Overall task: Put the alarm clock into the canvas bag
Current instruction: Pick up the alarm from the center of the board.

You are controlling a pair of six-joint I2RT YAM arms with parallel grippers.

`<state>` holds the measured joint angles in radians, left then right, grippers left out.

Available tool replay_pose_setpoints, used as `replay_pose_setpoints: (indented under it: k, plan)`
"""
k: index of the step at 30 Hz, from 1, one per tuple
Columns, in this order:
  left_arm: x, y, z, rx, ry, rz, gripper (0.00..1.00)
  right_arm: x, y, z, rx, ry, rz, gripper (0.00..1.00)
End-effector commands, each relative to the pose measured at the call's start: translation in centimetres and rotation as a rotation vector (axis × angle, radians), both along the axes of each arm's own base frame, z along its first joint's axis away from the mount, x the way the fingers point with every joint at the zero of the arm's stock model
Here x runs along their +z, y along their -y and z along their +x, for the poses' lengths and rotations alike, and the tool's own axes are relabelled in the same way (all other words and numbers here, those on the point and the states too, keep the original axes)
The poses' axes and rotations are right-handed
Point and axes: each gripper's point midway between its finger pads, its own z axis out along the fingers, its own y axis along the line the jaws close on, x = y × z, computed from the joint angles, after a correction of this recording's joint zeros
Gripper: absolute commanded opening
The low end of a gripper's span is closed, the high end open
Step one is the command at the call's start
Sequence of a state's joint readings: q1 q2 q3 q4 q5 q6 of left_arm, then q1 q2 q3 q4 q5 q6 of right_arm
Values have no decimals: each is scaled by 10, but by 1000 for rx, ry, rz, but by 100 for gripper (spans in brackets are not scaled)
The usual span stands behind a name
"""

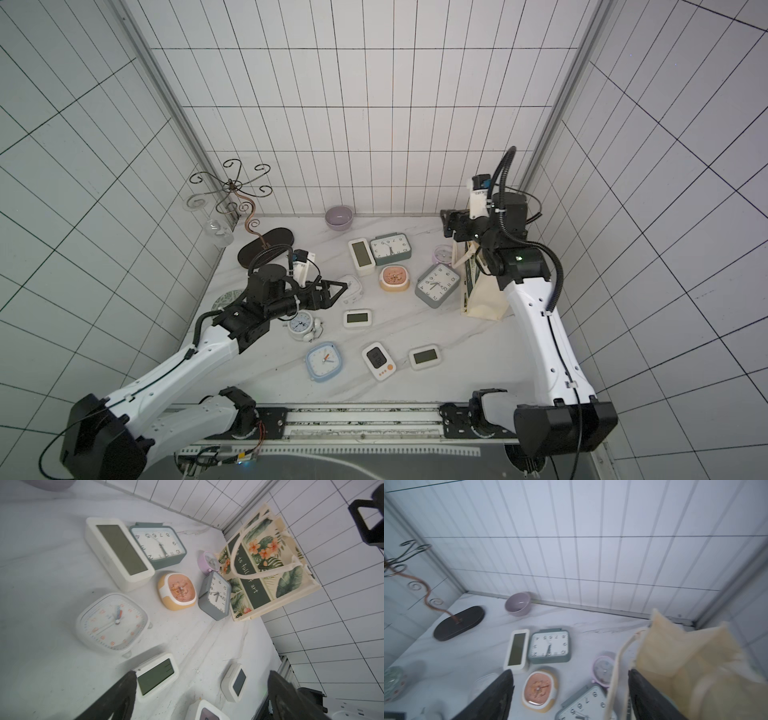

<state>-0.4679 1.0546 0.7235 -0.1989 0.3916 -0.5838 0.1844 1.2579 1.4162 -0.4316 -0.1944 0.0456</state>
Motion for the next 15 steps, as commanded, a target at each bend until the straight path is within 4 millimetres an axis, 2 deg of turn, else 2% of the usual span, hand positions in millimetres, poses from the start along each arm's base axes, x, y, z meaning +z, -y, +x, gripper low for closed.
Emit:
replay_pose_setpoints:
  k: [1, 5, 8, 11, 15]
  plan:
    - [-15, -7, -18, -41, -79, 3, 96, -57, -50, -11, 107, -158, 10, 82]
    - [-33, -19, -24, -15, -106, 65, 96, -120, -107, -29, 196, -314, -88, 84]
    - [-45, -22, -28, -15, -129, 79, 96, -165, -134, -41, 254, -423, -193, 87]
    - [-54, -25, -30, -8, -155, 89, 96, -191, -155, -55, 338, -458, -236, 87]
    - [-62, -30, -31, -4, -185, 97, 95, -207, -182, -89, 645, -372, -265, 80]
